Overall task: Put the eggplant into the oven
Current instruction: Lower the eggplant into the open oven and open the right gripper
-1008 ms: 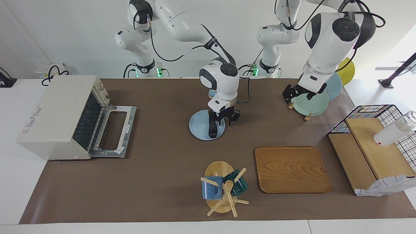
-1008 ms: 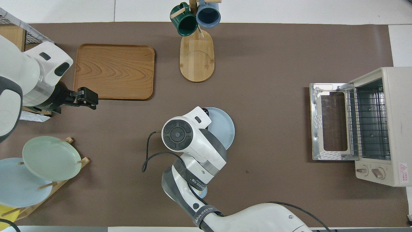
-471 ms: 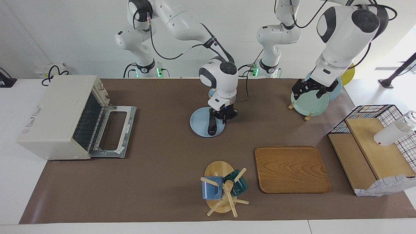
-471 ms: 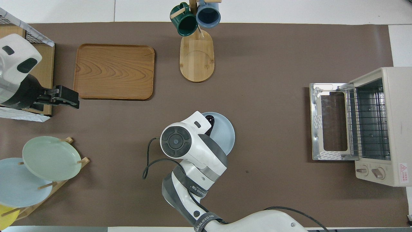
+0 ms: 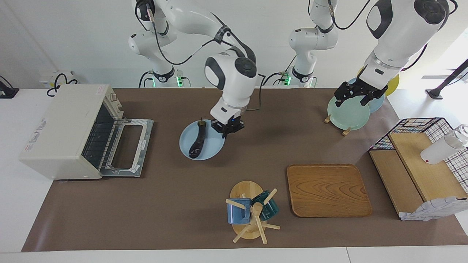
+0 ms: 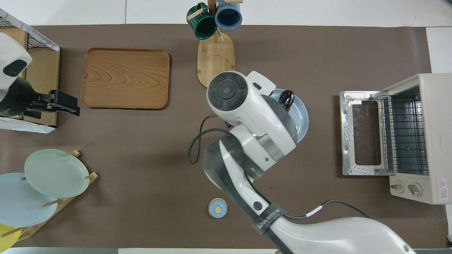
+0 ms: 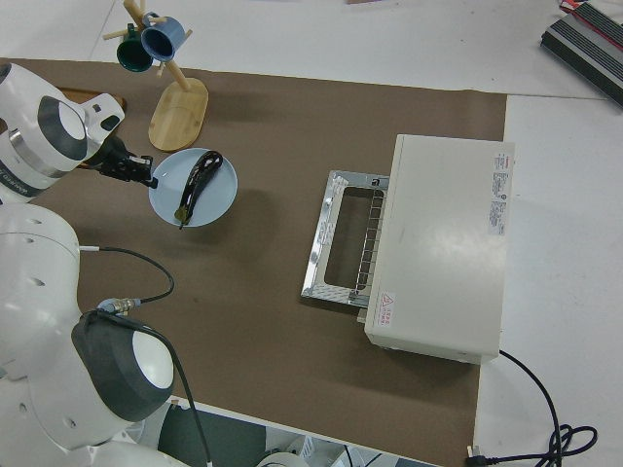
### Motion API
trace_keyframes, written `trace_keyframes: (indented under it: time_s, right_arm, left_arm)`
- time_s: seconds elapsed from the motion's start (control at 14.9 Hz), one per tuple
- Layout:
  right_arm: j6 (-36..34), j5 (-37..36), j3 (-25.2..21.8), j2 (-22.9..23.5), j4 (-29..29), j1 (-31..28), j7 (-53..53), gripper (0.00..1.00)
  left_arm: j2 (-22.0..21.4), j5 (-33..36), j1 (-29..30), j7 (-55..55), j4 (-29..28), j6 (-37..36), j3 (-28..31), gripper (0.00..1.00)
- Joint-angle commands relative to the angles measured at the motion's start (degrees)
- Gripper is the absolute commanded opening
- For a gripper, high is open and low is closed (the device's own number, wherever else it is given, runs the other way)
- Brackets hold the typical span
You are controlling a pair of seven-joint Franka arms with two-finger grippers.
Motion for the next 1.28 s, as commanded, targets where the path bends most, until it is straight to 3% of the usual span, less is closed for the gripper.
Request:
trace_keyframes:
  time_s: [0.0,0.13,0.61,0.74,1.01,1.21]
  right_arm:
    - [0.12,-0.68,0.86,-10.23,-11.95,-7.59,-6.53,0.00]
    - [0.82,-0.68,0.78,-14.47,-18.38,-12.86,-13.47,0.00]
    - [3.98,-0.77,0.78,-16.59,-25.16,-30.01,-33.08,0.00]
    - [4.77,-0.77,0.78,-17.03,-27.10,-32.04,-35.03,0.00]
    - [12.93,-0.68,0.86,-19.22,-34.38,-36.70,-41.53,0.00]
    - [14.18,-0.59,0.86,-19.41,-35.37,-36.80,-41.18,0.00]
  left_arm:
    - [-0.47,-0.53,-0.51,1.73,-1.03,1.89,0.90,1.00]
    - [-0.20,0.00,-0.50,1.82,-1.03,2.85,0.73,1.00]
    - [-0.38,1.58,-0.15,3.49,-1.03,1.72,0.29,1.00]
    - [-0.38,1.67,0.55,3.58,-1.03,1.63,0.20,1.00]
    - [-0.47,1.84,0.55,3.40,-1.03,0.49,0.20,1.00]
    - [-0.47,2.81,0.55,3.31,-1.03,0.31,0.20,1.00]
